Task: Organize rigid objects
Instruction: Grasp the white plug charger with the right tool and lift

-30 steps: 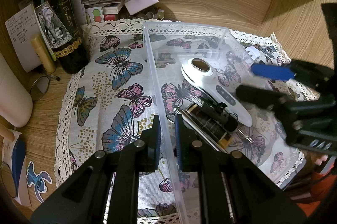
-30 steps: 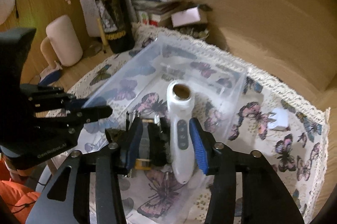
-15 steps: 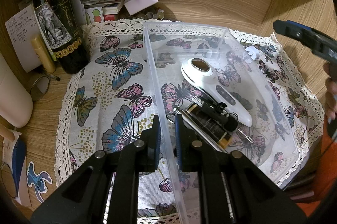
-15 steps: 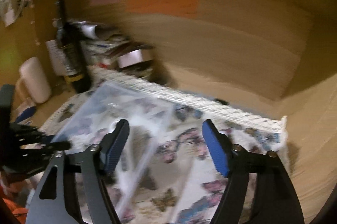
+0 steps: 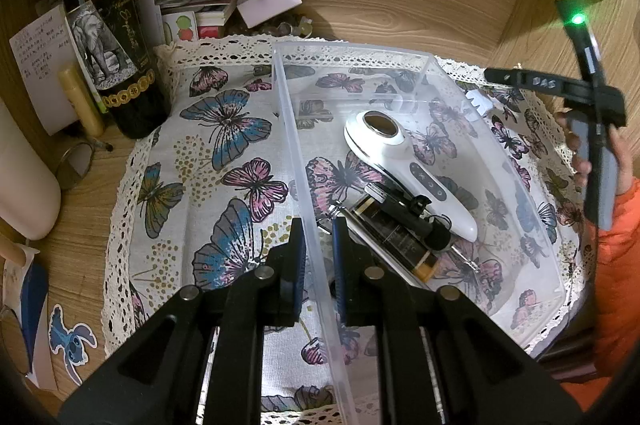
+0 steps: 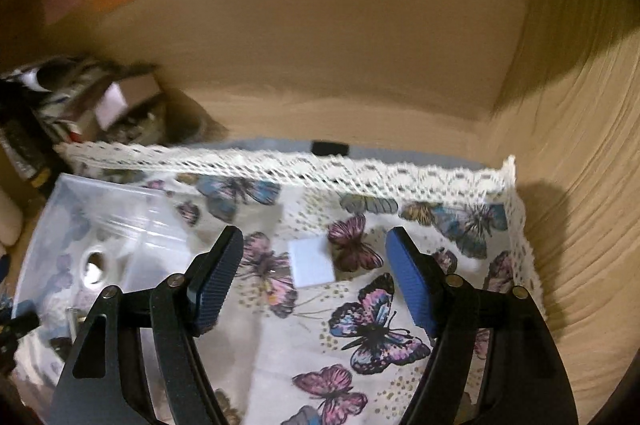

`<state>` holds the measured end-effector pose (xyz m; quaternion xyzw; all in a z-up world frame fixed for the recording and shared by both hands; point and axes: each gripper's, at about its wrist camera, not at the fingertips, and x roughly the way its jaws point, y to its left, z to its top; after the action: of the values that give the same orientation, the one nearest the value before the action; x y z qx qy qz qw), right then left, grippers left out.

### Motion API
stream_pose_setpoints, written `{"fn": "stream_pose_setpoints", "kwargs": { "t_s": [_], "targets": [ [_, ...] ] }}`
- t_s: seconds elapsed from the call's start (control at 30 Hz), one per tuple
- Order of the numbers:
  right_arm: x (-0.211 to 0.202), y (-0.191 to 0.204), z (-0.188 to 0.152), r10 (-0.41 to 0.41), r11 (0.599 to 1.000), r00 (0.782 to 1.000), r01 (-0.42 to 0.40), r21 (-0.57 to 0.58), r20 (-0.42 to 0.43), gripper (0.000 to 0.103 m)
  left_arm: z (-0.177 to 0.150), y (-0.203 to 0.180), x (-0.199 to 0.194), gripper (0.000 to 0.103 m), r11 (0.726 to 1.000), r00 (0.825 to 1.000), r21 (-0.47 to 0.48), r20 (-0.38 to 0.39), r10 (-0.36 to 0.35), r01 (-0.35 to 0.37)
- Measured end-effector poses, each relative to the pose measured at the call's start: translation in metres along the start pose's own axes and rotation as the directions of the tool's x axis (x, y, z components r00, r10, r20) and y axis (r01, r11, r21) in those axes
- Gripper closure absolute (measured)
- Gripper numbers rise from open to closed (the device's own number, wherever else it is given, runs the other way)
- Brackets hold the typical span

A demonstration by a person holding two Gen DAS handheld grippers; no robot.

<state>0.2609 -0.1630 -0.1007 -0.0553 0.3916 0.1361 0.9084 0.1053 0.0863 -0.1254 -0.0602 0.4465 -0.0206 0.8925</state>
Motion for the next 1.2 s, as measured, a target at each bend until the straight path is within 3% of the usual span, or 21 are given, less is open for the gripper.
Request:
{"fn": "stream_pose_setpoints", "kwargs": {
  "t_s": [0.17,0.33,0.4,0.53,0.97,1.2],
  "targets": [
    [0.025,-0.002,-0.005,0.005,1.000,0.998,-0.005,0.007,-0.059,0.035,-0.001,0.000,-0.002,0.091,1.000,1.000,-0.003,0.009,-0.003,0.003],
    [0.045,0.004,-0.009,0.014,1.000,0.993,-0.016,-0.020,-0.119,0.052,-0.002,0.000,-0.002,0.091,1.000,1.000,-0.005,0.012,-0.006,0.006],
    [0.051,0.004,-0.010,0.032,0.999,0.989,-0.035,-0.016,-0.142,0.065,-0.002,0.001,-0.002,0.091,1.000,1.000,-0.006,0.012,-0.008,0.008],
    [0.045,0.006,-0.012,0.022,1.000,0.993,-0.025,-0.020,-0.120,0.071,-0.003,0.001,-0.003,0.091,1.000,1.000,-0.002,0.015,-0.006,0.006],
    [-0.018,0.021,-0.017,0.055,0.997,0.998,-0.055,-0.054,-0.008,0.072,-0.003,0.000,-0.003,0.091,1.000,1.000,-0.002,0.016,-0.005,0.005],
    [-0.064,0.054,-0.017,0.107,0.985,0.990,-0.092,-0.149,0.095,0.072,-0.003,0.000,-0.004,0.091,1.000,1.000,-0.001,0.017,-0.004,0.004]
  ]
}}
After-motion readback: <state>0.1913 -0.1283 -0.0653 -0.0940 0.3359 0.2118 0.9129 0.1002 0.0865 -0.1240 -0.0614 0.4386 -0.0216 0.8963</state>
